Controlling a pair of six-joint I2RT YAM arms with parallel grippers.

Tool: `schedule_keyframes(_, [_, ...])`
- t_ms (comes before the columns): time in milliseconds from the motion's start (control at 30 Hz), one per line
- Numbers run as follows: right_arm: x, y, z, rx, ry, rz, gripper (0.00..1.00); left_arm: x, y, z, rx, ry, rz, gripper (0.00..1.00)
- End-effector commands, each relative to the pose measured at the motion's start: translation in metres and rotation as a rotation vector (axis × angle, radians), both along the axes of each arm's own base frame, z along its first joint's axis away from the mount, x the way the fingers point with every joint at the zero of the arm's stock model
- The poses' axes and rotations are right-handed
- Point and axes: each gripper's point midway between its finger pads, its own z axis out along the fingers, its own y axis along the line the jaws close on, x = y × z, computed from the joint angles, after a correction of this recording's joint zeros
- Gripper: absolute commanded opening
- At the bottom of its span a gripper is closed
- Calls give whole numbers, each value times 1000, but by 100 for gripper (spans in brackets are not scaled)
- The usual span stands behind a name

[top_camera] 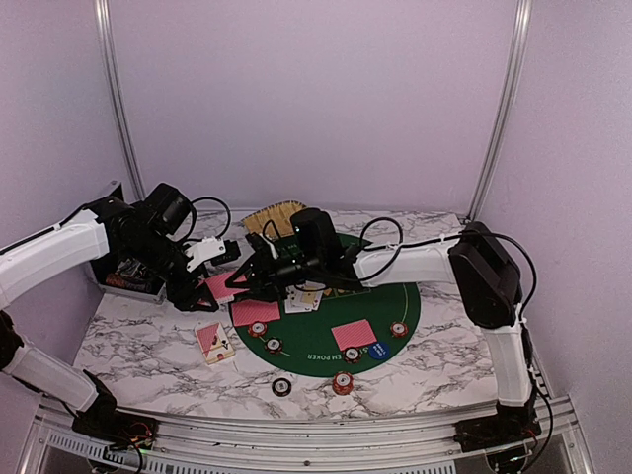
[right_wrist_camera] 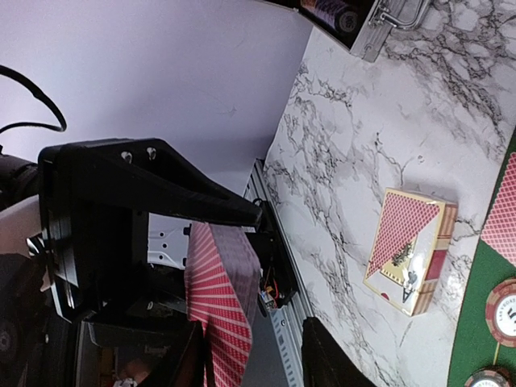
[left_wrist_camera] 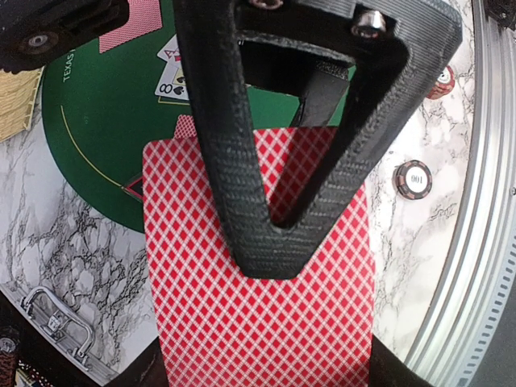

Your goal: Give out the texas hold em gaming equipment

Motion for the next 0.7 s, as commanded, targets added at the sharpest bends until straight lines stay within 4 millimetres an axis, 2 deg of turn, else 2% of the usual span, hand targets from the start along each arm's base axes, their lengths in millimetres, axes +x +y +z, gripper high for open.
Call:
schedule_keyframes(0, [6,-9,17,6,-29,-21,37,1,-1,12,-29,-34,0,0])
schedule_keyframes(400, [9,-19,28,1,-48,-29,13,1,1,9,-18,-36,4,0])
schedule_keyframes(667, [15,-29,42,19,-50,-49,3,1,2,7,-9,-33,6,0])
